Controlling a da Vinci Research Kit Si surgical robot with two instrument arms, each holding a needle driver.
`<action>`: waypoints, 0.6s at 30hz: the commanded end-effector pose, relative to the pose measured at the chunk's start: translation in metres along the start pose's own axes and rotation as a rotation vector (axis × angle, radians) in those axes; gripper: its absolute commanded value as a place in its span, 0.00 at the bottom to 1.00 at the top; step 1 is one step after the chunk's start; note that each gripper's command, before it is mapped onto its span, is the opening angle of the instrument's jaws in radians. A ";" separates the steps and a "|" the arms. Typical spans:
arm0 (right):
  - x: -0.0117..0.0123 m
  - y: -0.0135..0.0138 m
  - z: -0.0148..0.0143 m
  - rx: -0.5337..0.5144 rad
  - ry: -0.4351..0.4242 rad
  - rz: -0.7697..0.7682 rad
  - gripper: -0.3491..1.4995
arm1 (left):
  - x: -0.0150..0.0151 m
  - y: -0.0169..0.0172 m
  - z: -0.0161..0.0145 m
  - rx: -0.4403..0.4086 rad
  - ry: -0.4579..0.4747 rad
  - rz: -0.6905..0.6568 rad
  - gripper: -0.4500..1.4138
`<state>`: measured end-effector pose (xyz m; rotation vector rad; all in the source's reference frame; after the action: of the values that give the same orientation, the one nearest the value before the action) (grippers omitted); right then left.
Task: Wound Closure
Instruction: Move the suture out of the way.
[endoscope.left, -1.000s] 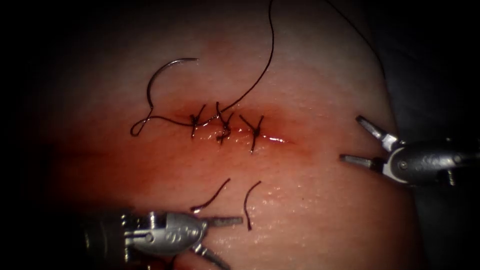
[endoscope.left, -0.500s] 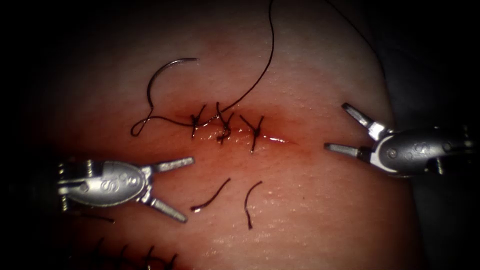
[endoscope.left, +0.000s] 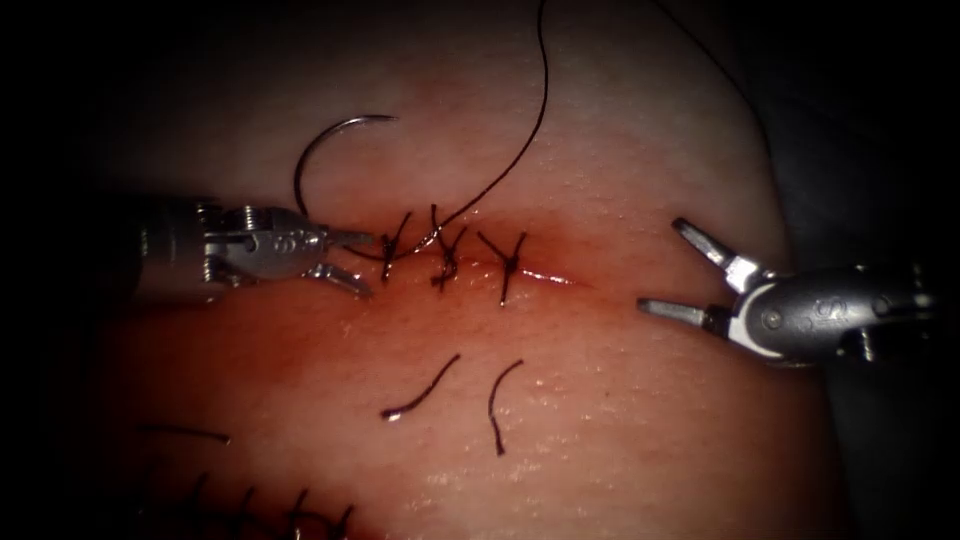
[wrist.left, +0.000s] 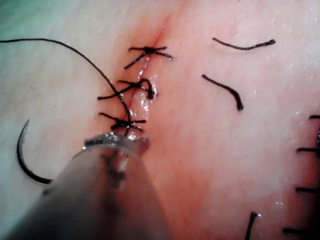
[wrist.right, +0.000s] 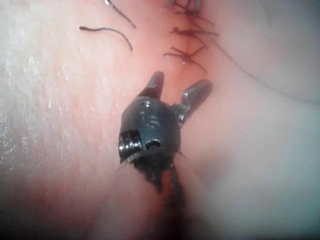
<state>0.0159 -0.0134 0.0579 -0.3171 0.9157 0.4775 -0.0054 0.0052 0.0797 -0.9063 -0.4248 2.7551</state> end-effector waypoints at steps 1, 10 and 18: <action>-0.0002 -0.0009 0.0006 0.004 0.000 0.001 0.96 | 0.0000 -0.0004 0.0010 0.002 -0.016 -0.001 0.34; -0.0003 -0.0013 0.0006 0.005 0.001 -0.002 0.96 | 0.0004 -0.0021 0.0001 0.018 -0.052 -0.018 0.00; -0.0003 -0.0013 0.0008 0.003 0.000 -0.001 0.96 | 0.0011 -0.0062 -0.0027 0.116 -0.028 -0.021 0.00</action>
<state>0.0163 -0.0140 0.0582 -0.3158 0.9142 0.4747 -0.0036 0.0127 0.0783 -0.8620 -0.2355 2.7282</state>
